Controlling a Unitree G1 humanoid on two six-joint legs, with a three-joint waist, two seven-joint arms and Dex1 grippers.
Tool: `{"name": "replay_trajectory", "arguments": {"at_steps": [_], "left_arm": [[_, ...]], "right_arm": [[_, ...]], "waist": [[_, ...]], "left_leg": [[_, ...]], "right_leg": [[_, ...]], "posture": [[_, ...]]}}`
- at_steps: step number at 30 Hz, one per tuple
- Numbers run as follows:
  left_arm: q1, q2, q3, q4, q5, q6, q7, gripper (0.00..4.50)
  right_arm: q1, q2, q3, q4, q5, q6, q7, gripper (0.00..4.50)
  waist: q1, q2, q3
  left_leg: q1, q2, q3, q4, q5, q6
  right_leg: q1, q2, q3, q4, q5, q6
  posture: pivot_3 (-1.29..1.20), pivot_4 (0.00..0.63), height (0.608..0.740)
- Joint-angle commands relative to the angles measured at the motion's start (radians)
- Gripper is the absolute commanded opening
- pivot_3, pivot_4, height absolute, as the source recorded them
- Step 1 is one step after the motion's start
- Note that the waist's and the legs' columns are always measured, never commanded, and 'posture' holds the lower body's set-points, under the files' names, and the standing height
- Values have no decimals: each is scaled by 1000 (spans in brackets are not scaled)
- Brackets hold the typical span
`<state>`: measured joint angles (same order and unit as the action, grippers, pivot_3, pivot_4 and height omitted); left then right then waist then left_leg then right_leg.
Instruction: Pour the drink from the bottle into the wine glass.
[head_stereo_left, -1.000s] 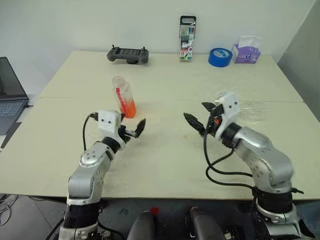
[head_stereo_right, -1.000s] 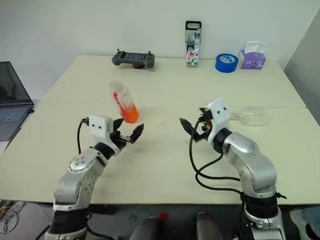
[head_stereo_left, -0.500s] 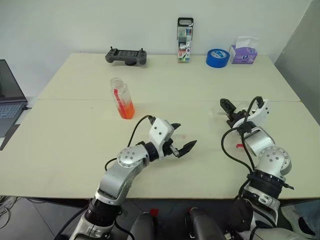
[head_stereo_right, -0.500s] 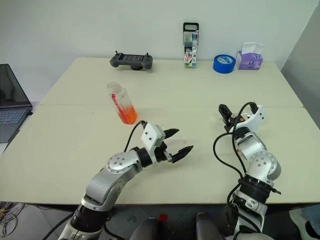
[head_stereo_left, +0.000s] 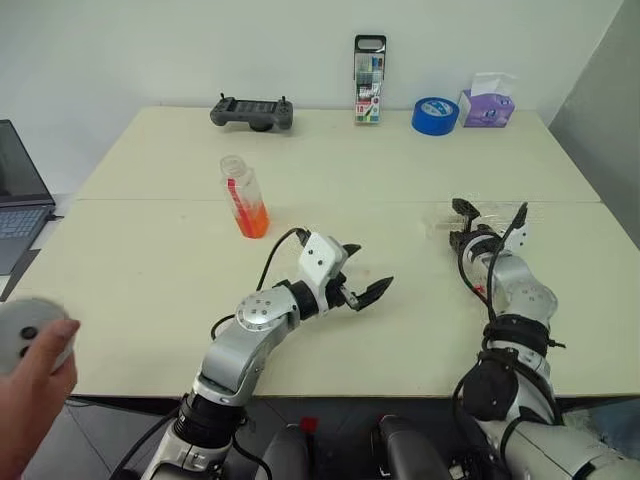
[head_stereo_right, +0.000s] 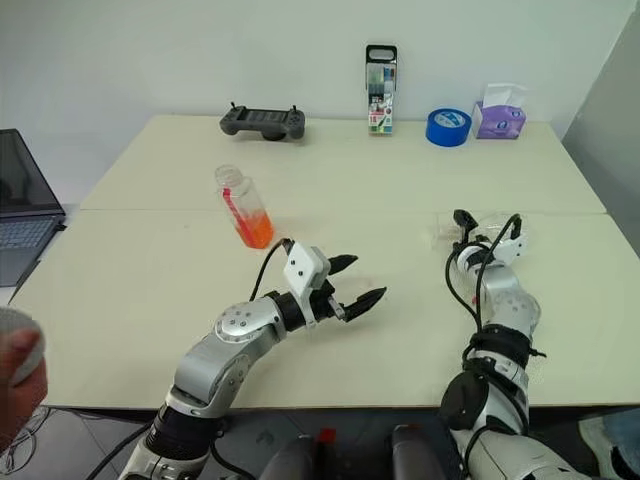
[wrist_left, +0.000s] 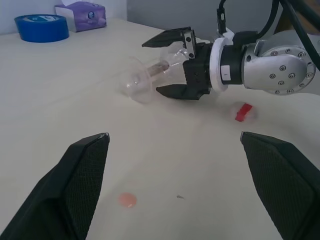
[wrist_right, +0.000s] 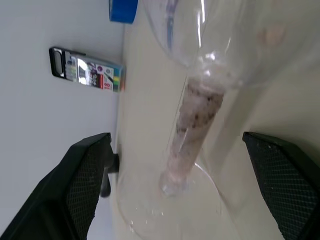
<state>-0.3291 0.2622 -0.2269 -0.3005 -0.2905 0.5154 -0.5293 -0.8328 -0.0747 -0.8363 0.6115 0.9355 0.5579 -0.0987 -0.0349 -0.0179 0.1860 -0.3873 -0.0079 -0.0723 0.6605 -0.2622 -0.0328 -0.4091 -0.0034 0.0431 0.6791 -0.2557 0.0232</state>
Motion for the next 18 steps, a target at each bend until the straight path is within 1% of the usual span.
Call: {"name": "replay_trajectory", "arguments": {"at_steps": [1,3,4,7,9,11,12,14,16,18], "left_arm": [[-24,-10,33,2,-11,1,12,4500],[-28,-9,36,6,-10,0,9,4500],[-30,-7,36,9,-8,-3,6,4500],[-40,-5,53,30,-10,0,7,4500],[-47,-4,69,47,-8,-6,12,4500],[-53,-9,92,61,2,-28,35,4500],[-56,-13,104,67,2,-29,46,4500],[-57,-2,121,74,1,-33,42,4500],[-43,24,160,67,-19,-31,22,4500],[-4,67,209,26,-67,-17,-20,4500]], "right_arm": [[-35,-43,5,127,-22,-111,62,3594],[-52,-59,8,188,-35,-162,71,2840],[-58,-65,6,209,-36,-183,67,2544],[-60,-67,11,189,-31,-205,58,1428],[-32,-43,58,68,-40,-172,47,814],[14,-9,142,-126,-54,-134,51,291],[36,4,182,-216,-56,-117,51,264],[92,4,335,-426,-100,-65,98,264],[141,-22,535,-585,-216,-53,163,264],[167,-50,729,-650,-367,-95,226,264]], "waist": [[0,0,0],[0,0,0],[0,0,0],[2,0,0],[2,0,0],[3,1,0],[3,1,1],[2,3,1],[-3,4,2],[-19,5,2]], "left_leg": [[0,0,0,0,0,0],[0,0,0,0,0,0],[0,0,1,0,0,0],[0,0,0,0,0,0],[0,0,0,0,0,0],[1,0,0,0,0,0],[0,0,-1,-1,0,0],[-4,1,-2,0,0,0],[-10,1,-2,0,0,0],[-10,2,-2,0,0,0]], "right_leg": [[0,0,0,0,0,0],[0,0,0,-1,0,0],[0,0,1,-1,0,0],[1,0,1,-1,0,0],[1,0,1,-1,0,0],[1,0,1,-1,0,0],[1,0,0,-1,0,0],[-3,0,0,0,0,0],[-10,0,1,2,0,0],[-13,0,3,3,0,0]], "posture": [[0,150,740],[0,150,740],[0,150,740],[0,150,740],[0,150,740],[0,150,740],[0,150,740],[0,150,740],[0,150,740],[0,150,740]]}}
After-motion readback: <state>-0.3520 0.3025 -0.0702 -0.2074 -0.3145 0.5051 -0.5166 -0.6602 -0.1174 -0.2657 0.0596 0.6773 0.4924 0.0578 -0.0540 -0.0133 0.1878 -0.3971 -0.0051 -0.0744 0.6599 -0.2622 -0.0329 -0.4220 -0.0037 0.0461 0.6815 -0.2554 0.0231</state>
